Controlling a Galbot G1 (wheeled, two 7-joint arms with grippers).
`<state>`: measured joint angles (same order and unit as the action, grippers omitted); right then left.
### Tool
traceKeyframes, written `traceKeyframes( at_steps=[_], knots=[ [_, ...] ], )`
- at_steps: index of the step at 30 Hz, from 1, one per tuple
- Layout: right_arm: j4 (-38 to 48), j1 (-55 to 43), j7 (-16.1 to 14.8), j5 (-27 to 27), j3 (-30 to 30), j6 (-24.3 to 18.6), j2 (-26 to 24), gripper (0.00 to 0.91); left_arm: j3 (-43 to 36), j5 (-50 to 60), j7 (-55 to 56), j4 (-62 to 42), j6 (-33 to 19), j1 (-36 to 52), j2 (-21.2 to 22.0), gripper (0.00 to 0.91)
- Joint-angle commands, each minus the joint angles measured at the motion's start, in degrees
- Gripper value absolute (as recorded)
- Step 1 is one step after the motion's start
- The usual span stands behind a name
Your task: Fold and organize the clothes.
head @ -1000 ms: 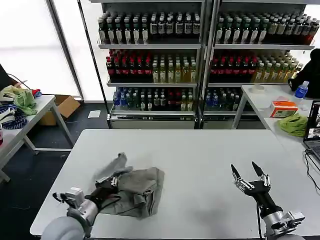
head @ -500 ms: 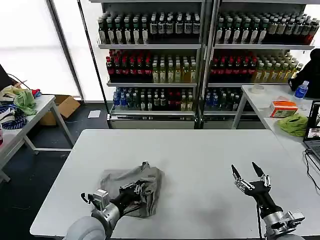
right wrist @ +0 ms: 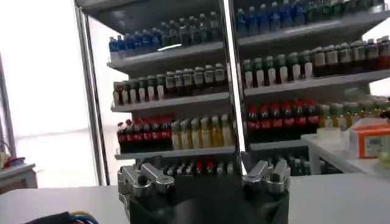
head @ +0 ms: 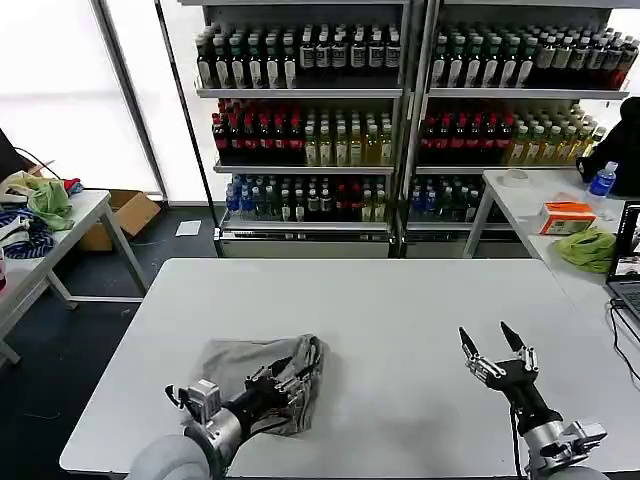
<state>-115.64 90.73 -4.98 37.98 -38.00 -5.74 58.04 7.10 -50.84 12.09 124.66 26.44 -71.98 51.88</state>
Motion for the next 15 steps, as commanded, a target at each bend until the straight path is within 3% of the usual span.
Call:
traceKeyframes(
  at_steps=[1, 9, 15],
  knots=[
    [-0.29, -0.53, 0.05, 0.54, 0.32, 0.14, -0.30, 0.907, 12.67, -4.57, -0.99, 8.90, 1.71, -5.98, -0.70, 0.907],
    [-0.94, -0.63, -0.03, 0.43, 1.50, -0.17, -0.96, 0.907, 28.85, 5.74, -8.43, -1.06, 2.51, -14.20, 3.17, 0.907],
    [-0.53, -0.91, -0.03, 0.39, 1.98, -0.32, -1.20, 0.907, 31.61, 7.62, -10.79, -5.78, 0.59, -18.10, 5.02, 0.907]
  ],
)
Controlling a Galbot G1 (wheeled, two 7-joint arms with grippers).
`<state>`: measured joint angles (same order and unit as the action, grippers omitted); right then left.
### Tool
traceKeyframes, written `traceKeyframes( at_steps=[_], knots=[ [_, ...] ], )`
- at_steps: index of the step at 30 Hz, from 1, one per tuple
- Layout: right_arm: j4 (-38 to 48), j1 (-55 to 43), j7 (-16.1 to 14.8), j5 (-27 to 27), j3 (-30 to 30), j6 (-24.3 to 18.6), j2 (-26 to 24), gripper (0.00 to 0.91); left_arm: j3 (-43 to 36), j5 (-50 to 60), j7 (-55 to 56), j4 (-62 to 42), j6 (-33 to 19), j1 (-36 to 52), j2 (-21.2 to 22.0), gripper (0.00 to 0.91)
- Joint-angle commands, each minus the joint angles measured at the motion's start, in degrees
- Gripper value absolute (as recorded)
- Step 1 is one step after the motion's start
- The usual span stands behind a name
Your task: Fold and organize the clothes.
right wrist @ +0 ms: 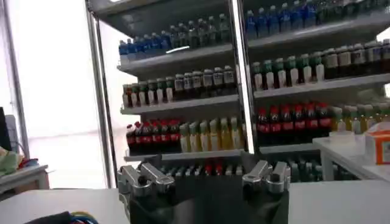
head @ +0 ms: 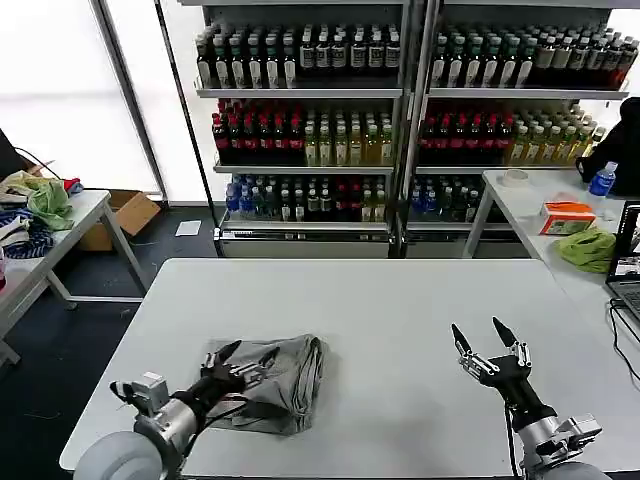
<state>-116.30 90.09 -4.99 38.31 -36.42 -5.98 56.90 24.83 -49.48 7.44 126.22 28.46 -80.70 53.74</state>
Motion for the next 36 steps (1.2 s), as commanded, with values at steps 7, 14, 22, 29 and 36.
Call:
traceKeyframes(
  at_steps=[7, 14, 22, 29, 36],
  knots=[
    [0.32, -0.42, -0.05, 0.02, 0.62, -0.07, -0.14, 0.907, 13.25, 3.85, -6.66, -12.28, -1.15, -8.68, 2.71, 0.907],
    [0.18, -0.12, -0.13, 0.20, 0.03, -0.04, -0.11, 0.907, 11.04, -0.99, -6.32, -14.72, 0.60, -5.99, 2.65, 0.907],
    [0.62, -0.08, -0.18, 0.23, -0.09, -0.11, 0.46, 0.907, 8.73, -2.67, -6.57, -14.60, 1.47, -3.11, 2.52, 0.907],
    [0.36, 0.13, -0.19, 0.38, -0.41, -0.05, 0.45, 0.907, 6.97, -4.03, -6.92, -16.56, 1.80, -1.23, 2.17, 0.474],
    [0.48, -0.08, -0.20, 0.41, -0.30, 0.03, 0.66, 0.907, 5.94, -6.10, -6.97, -16.09, 1.67, -0.84, 2.15, 0.000]
  ],
)
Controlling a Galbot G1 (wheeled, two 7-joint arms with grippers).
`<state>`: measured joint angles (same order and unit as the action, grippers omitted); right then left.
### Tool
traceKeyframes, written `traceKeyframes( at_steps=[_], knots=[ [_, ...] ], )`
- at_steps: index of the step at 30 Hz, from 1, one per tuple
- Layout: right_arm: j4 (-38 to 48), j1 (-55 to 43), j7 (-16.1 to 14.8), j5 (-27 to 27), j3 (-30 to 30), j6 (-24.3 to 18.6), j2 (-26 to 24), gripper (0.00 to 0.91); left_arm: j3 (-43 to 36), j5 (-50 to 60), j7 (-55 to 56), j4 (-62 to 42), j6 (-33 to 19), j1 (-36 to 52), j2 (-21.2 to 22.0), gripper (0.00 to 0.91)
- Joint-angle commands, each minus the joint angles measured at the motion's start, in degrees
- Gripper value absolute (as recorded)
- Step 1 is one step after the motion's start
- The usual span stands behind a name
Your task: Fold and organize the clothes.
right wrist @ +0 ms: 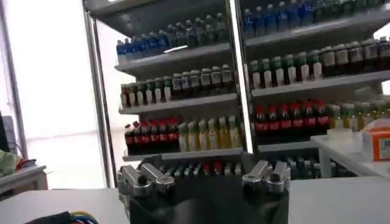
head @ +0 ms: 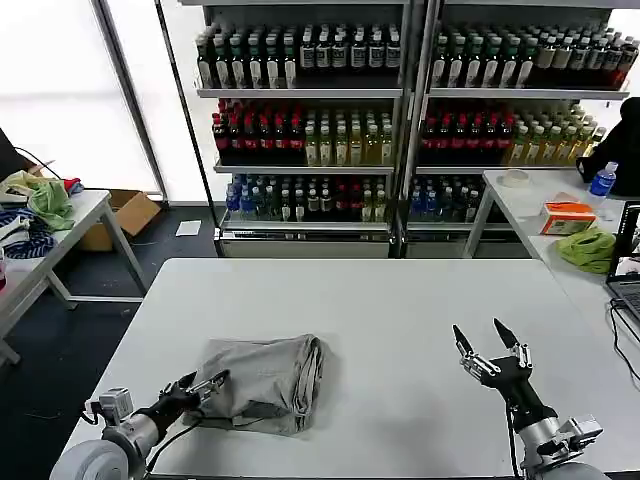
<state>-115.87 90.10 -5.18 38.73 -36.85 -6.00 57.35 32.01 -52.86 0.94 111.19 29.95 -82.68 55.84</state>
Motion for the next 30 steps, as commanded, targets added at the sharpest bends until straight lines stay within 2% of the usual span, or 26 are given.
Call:
traceKeyframes(
  at_steps=[1, 13, 23, 28, 30],
  knots=[
    [0.01, -0.12, 0.00, -0.02, 0.14, 0.06, 0.26, 0.907, -1.35, -3.03, -0.53, -1.07, 0.17, 1.18, 0.07, 0.000],
    [0.23, -0.14, -0.01, -0.10, 0.29, -0.03, 0.31, 0.907, -2.37, -4.56, -0.26, -0.94, -1.11, 1.86, 0.95, 0.000],
    [0.21, -1.51, 0.10, 0.39, 0.78, 0.14, -0.16, 0.907, 1.49, -7.63, -0.23, 0.73, -0.65, -0.10, 3.46, 0.000],
    [0.45, -2.03, 0.09, 0.86, 0.72, 0.00, -1.07, 0.907, 6.65, -7.55, -1.05, 0.29, 0.02, -1.28, 0.49, 0.000],
    [0.54, -2.66, 0.08, 1.05, 0.83, -0.01, -1.15, 0.907, 11.70, -7.91, -1.87, -0.38, 0.58, -2.03, -1.88, 0.000]
  ],
)
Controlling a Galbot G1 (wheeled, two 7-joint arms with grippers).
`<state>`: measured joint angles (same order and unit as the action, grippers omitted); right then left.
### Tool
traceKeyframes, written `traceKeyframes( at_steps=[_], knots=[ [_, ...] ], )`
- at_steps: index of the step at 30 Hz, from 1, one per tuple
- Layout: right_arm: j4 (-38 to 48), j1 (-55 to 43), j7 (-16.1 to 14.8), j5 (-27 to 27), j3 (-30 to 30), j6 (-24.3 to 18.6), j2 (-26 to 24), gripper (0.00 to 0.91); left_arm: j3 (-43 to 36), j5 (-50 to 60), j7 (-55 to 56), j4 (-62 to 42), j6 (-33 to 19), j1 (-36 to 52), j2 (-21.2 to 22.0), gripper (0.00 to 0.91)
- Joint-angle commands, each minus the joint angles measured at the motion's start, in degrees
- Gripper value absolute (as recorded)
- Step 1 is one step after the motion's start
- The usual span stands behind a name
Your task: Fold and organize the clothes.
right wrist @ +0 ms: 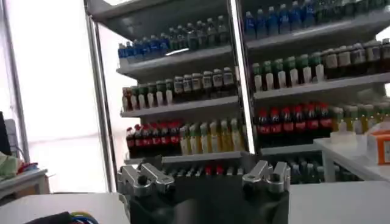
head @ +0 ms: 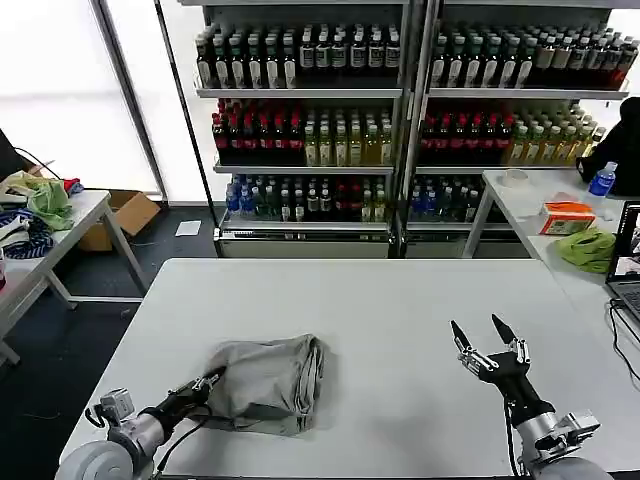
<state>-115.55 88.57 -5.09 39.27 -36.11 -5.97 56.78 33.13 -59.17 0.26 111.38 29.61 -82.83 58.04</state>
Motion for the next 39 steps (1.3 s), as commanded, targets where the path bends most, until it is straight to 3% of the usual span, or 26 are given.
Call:
traceKeyframes(
  at_steps=[1, 13, 16, 21, 25, 30, 32, 36, 39],
  knots=[
    [0.32, -1.27, 0.00, 0.54, 0.18, -0.05, -0.60, 0.907, 12.72, -1.38, -1.46, -0.86, 1.04, -2.10, -5.10, 0.000],
    [1.38, -4.83, 0.19, 1.02, 2.58, -0.27, -0.71, 0.907, 33.23, 0.07, -5.07, -5.57, 3.45, -2.46, -17.68, 0.000],
    [1.61, -5.12, 0.19, 1.13, 2.55, -0.33, -0.71, 0.907, 34.94, -0.20, -4.45, -2.84, 3.53, -3.16, -19.96, 0.000],
    [2.05, -5.32, 0.15, 1.16, 2.48, -0.57, -0.43, 0.907, 34.05, -0.69, -1.50, 3.36, 3.46, -2.32, -19.90, 0.000],
    [2.13, -5.18, 0.14, 0.99, 2.35, -0.55, -0.03, 0.907, 23.09, -1.27, 4.32, 12.07, 3.40, -2.15, -15.79, 0.000],
    [1.87, -4.89, 0.26, 0.82, 1.65, -0.27, 0.74, 0.907, -4.94, 5.77, 13.33, 13.24, 1.53, 2.22, -10.03, 0.000],
    [1.76, -4.58, 0.23, 0.81, 1.17, -0.10, 0.94, 0.907, -18.04, 3.87, 18.96, 10.52, 1.55, 9.44, -8.33, 0.000],
    [1.25, -3.55, 0.32, 0.47, 0.33, 0.19, 2.14, 0.907, -36.96, 1.47, 21.73, 0.77, 1.49, 25.64, -3.38, 0.000],
    [1.00, -2.62, 0.44, -0.16, -0.02, 0.30, 3.20, 0.907, -45.44, 1.20, 22.46, -8.17, 1.85, 37.19, 3.10, 0.000]
  ],
)
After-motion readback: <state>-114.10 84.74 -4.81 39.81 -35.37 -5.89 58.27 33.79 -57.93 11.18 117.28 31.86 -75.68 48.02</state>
